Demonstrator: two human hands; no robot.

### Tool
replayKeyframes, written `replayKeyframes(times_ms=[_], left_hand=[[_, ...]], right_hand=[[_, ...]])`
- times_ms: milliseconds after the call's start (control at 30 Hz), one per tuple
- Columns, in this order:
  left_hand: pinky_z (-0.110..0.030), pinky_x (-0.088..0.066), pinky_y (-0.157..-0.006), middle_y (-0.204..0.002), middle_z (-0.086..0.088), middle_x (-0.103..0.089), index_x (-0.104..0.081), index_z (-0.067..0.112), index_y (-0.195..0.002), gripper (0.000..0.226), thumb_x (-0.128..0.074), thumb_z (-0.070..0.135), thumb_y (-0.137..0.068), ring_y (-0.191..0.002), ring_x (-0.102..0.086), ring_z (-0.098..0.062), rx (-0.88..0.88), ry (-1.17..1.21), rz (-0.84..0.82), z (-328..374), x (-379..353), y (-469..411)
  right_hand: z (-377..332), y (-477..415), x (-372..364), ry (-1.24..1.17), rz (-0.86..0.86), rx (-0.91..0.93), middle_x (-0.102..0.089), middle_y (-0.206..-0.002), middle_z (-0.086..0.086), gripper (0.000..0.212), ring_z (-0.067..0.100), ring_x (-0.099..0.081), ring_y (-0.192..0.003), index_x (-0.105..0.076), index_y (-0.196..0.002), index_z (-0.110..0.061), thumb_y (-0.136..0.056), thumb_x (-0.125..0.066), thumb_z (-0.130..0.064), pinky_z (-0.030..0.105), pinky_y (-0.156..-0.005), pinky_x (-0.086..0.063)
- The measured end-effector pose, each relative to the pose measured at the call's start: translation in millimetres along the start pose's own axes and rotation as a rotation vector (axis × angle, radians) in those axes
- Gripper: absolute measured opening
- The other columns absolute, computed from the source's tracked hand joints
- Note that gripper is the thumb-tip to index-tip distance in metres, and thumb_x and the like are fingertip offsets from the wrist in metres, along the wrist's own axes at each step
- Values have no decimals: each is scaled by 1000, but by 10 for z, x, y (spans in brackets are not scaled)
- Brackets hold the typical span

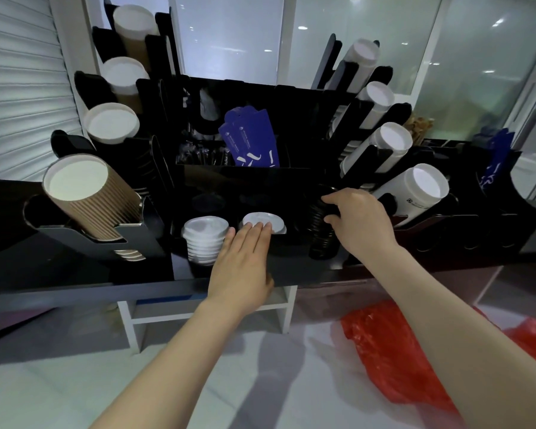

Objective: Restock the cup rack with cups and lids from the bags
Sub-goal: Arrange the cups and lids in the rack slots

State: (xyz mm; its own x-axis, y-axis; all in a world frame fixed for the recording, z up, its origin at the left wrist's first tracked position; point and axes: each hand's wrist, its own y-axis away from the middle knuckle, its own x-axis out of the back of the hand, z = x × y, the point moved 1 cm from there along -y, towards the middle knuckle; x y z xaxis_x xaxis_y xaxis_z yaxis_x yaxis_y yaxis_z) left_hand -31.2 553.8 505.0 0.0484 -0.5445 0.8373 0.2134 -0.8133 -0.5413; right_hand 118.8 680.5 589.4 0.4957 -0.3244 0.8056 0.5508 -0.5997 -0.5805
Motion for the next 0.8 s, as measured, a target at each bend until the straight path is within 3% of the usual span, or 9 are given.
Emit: replayKeyframes(times_ms=[167, 500, 800], left_hand=[[-33, 13, -114, -158, -1, -12, -5, 13, -151, 84, -54, 33, -86, -145, -4, -18, 3, -13, 2, 2, -1, -7], [-34, 12, -115, -157, -2, -14, -3, 14, -151, 89, -57, 38, -84, -145, -6, -19, -1, -22, -20, -15, -8, -18], [-33, 13, -114, -156, -2, -16, -4, 13, -151, 89, -57, 40, -85, -145, -6, -18, -12, 22, -3, -34, -11, -10]], right_hand=[[4, 60, 14, -30, 62, -14, -63, -124, 5, 39, 26, -51, -119, -61, -126, -13, -87, -67, -11, 35, -92, -45], [-3, 59, -77, -34, 6, -11, -60, -128, 5, 40, 26, -50, -122, -59, -129, -13, -90, -61, -6, 38, -95, -46], [-12, 117, -21, -95, 195, 50, -66, -117, 9, 38, 29, -56, -115, -64, -121, -7, -83, -68, -2, 36, -95, -45]])
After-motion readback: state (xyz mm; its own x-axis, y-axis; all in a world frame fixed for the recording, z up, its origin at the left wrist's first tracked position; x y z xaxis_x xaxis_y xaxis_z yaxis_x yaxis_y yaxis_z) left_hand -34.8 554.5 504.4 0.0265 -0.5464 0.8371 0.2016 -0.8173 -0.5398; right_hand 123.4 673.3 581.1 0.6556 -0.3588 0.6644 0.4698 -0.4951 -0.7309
